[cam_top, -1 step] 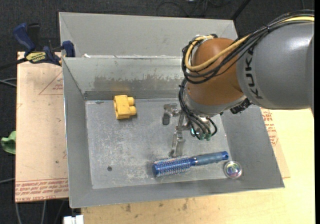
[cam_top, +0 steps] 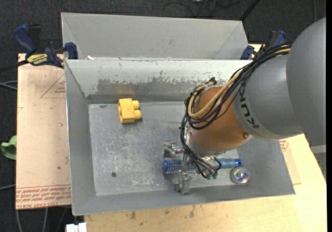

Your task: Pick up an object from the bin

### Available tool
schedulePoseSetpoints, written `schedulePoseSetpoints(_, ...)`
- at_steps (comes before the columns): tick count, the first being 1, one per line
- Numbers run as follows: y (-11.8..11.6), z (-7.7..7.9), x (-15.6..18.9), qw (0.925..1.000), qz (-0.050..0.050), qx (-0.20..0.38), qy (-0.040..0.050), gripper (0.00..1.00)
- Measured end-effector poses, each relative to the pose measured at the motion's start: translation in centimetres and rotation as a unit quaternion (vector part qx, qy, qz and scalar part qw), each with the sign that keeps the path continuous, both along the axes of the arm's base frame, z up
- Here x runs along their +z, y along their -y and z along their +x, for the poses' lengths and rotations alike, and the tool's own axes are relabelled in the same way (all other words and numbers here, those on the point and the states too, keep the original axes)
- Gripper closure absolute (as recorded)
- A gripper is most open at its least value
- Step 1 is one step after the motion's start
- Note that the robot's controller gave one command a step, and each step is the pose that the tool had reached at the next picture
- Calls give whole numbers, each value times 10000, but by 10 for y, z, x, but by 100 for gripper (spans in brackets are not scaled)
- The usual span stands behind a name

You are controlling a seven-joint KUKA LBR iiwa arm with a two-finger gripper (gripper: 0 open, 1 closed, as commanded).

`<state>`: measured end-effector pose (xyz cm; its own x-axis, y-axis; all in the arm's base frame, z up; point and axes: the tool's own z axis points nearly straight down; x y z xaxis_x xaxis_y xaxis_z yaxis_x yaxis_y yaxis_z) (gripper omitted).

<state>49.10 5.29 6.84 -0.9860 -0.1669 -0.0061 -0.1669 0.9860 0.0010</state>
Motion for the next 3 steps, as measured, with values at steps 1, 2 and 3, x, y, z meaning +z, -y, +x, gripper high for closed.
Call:
schedulePoseSetpoints(1, 0, -1, 1, 10000, -3, 1, -31, 100)
schedulePoseSetpoints(2, -11, 0, 120, 10000, 1, -3, 10, 100)
schedulePoseSetpoints(3, -3, 17, 183, 9929, -9, 1192, 7, 100)
